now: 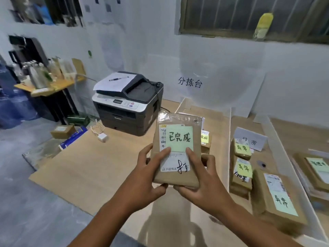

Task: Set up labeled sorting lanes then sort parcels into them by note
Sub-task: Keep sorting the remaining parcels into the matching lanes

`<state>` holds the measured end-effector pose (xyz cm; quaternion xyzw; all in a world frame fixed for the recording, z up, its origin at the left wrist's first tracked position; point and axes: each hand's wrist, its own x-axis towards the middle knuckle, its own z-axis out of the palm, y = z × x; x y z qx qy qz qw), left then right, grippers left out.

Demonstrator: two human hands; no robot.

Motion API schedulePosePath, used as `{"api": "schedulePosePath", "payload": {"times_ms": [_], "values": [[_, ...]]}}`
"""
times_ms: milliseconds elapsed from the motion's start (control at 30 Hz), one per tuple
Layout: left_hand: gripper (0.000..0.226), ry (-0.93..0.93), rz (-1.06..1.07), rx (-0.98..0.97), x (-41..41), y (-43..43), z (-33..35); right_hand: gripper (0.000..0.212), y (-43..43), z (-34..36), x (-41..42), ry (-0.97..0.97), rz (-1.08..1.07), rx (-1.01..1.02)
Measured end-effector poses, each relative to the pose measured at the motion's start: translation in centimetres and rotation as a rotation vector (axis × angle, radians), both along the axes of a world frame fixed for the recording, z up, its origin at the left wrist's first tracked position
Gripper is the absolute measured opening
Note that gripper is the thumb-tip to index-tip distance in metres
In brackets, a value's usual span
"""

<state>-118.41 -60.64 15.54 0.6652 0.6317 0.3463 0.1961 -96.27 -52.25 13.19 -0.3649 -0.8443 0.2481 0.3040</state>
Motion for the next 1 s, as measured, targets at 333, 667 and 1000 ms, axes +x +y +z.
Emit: {"api": "schedulePosePath", "payload": {"times_ms": [333, 667, 1000], "values": [[0.103, -0.024, -0.144, -0.255, -7.2, 20.0, -9.4, 0.103, 16.2, -9.3, -6.1, -0.111, -0.163, -0.253], [0.108, -0.010, -0.199, -0.391, -10.7, 27.6, -17.7, 0.102, 21.7, -16.5, -9.5, -0.186, -0.248, -0.368], [0.113, 0.114, -0.242, -0.243, -9.6, 26.5, -12.2, 0.102, 17.7, -9.1, -6.9, -0.385, -0.374, -0.397]]}}
